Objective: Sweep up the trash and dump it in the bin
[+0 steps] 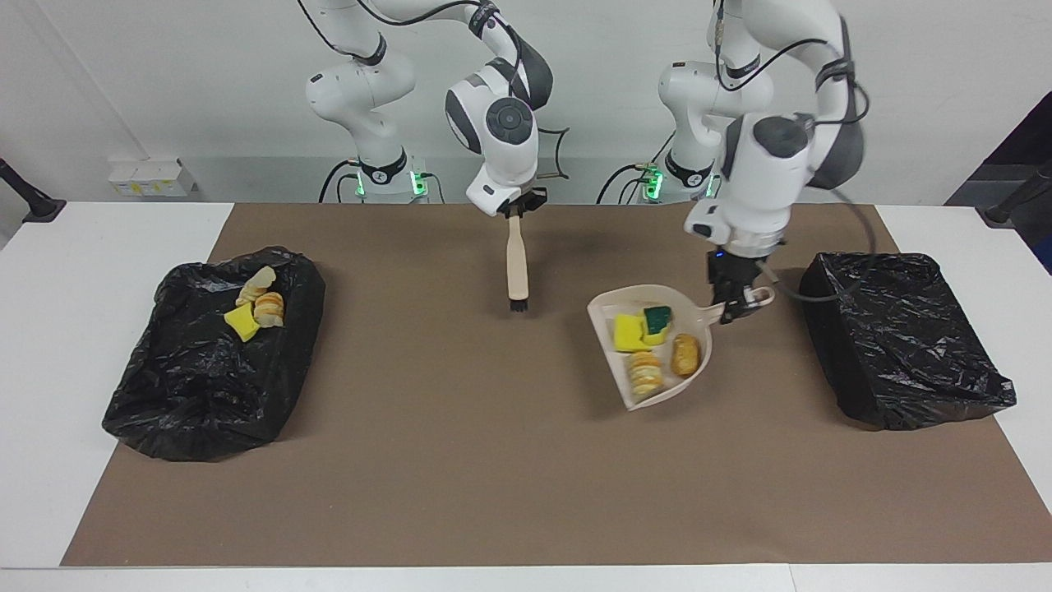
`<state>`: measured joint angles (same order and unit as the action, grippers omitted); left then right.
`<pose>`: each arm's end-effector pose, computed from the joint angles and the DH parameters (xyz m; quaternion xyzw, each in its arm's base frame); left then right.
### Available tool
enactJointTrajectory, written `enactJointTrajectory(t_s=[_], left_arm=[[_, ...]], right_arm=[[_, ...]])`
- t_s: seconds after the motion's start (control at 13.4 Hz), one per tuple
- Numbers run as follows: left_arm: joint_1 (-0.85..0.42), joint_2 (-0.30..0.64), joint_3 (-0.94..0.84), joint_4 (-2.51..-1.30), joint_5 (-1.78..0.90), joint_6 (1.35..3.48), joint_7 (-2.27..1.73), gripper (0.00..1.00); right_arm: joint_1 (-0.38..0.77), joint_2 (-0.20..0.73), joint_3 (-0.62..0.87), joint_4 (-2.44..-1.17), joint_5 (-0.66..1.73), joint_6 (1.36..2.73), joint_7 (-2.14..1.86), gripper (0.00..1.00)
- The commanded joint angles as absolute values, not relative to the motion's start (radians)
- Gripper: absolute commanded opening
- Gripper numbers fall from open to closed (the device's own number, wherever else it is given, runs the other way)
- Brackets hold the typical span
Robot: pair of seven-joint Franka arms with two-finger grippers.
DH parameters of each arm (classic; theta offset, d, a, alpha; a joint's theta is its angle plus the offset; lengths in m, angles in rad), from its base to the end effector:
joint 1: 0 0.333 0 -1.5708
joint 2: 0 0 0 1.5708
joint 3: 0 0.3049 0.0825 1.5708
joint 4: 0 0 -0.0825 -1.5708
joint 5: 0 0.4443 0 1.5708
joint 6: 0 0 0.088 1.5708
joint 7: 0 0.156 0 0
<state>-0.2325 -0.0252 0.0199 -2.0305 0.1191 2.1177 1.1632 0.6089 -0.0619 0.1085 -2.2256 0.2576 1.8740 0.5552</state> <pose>0.6060 -0.1202 0.3831 -0.7522 0.6545 -0.0260 0.0721 0.3716 0.3652 0.2909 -0.9830 -0.0235 0.1820 0.0054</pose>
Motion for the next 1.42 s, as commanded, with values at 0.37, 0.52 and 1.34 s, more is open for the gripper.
enactJointTrajectory(t_s=[0.37,0.52,1.34], left_arm=[[0.248,-0.052,0.014,-1.892,0.038,1.973,1.449,0.00],[0.345,-0.035,0.020,-1.870,0.052,2.029,1.575,0.00],[0.379,-0.028,0.023,-1.905,0.724,2.115,1.496,0.00]], right_arm=[[0.629,-0.114,0.109,-2.372,0.276,2.040,0.571,0.00],[0.643,-0.091,0.109,-2.372,0.276,2.074,0.575,0.00],[0.643,-0.046,0.109,-2.312,0.259,2.066,0.552,1.00]])
